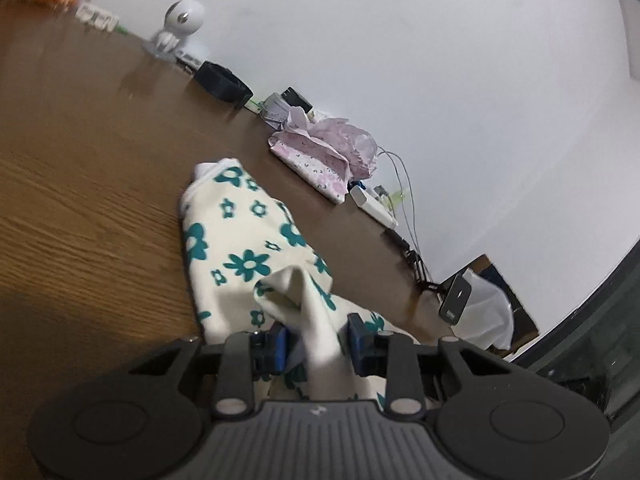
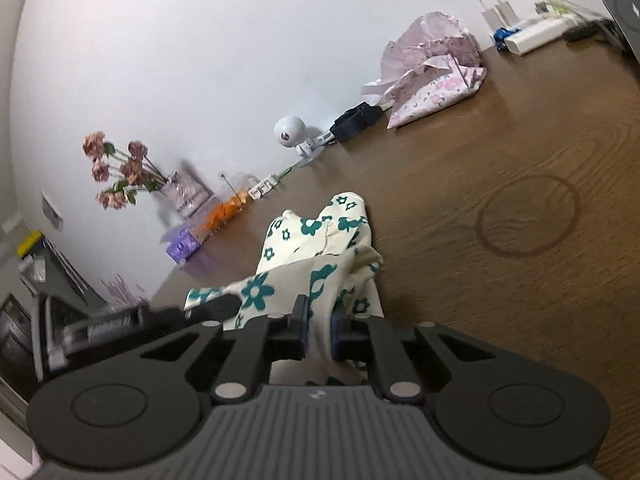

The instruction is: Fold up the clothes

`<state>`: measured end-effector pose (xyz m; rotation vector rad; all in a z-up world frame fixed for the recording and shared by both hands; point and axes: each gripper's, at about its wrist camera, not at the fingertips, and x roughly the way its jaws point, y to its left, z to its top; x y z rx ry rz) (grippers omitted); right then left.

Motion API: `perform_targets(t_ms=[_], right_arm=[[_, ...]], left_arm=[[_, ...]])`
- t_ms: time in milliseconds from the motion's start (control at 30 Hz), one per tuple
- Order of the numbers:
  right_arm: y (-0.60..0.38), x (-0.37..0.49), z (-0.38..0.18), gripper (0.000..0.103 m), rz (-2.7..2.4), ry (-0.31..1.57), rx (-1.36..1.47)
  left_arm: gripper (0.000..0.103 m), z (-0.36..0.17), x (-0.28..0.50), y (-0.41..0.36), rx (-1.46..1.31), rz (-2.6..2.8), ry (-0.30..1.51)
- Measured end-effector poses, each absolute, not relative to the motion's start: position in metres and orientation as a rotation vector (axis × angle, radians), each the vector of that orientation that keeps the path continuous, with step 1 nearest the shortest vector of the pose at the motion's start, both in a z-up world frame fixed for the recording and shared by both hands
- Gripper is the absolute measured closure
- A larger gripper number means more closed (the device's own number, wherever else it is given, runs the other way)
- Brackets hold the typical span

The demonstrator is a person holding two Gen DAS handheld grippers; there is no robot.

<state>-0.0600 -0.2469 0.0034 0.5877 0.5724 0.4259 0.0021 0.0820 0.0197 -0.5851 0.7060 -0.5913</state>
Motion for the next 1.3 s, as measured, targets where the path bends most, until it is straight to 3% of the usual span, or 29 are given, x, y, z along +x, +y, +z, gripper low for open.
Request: perform_targets(t_ms=[100, 167, 233, 467, 600, 700, 733, 767, 833, 867, 1200, 1267, 1300], right_arm=[[-0.248, -0.066, 0.017, 0.080, 0.400, 0.509, 0.503], [-0.241, -0.071, 0.030, 0.081, 0.384, 0.431, 0.388], [-0.229, -0.073, 0.044, 0.086, 0.386, 0.360, 0.251], [-0.165, -0.038, 0.026, 0.091, 0.469, 0.505, -0.031], [-0.153, -0.036, 0.023, 0.091, 0.459, 0.505, -0.096], [-0.153, -0.033, 0.018, 0.091, 0.465, 0.512, -0.082], [-0.154, -0.033, 0.018, 0.091, 0.468, 0.512, -0.080], [-0.156, -0.033, 0.018, 0.091, 0.470, 0.513, -0.078], [-0.159, -0.034, 0.019, 0.090, 0.475, 0.514, -0.071], [-0.165, -0.035, 0.024, 0.090, 0.476, 0.511, -0.053], [-0.177, -0.017, 0.019, 0.090, 0.499, 0.611, -0.018], [-0.177, -0.017, 0.019, 0.090, 0.504, 0.611, -0.022], [-0.177, -0.018, 0.019, 0.089, 0.505, 0.609, -0.027]], left_arm=[[0.070, 0.013, 0.009, 0.086, -0.581, -0.568, 0.715], [0.057, 0.009, 0.012, 0.088, -0.584, -0.558, 0.719], [0.051, 0.010, 0.012, 0.084, -0.565, -0.552, 0.711], [0.048, 0.022, 0.004, 0.092, -0.491, -0.443, 0.681], [0.048, 0.057, -0.029, 0.087, -0.378, -0.409, 0.537], [0.050, 0.073, -0.045, 0.065, -0.302, -0.467, 0.474], [0.059, 0.069, -0.040, 0.058, -0.290, -0.470, 0.502], [0.075, 0.064, -0.036, 0.050, -0.277, -0.473, 0.529], [0.089, 0.050, -0.026, 0.043, -0.275, -0.447, 0.596], [0.091, 0.043, -0.022, 0.043, -0.278, -0.429, 0.625], [0.085, 0.018, 0.006, 0.055, -0.328, -0.479, 0.679], [0.085, 0.025, 0.006, 0.060, -0.356, -0.468, 0.687], [0.090, 0.031, 0.004, 0.061, -0.358, -0.454, 0.685]])
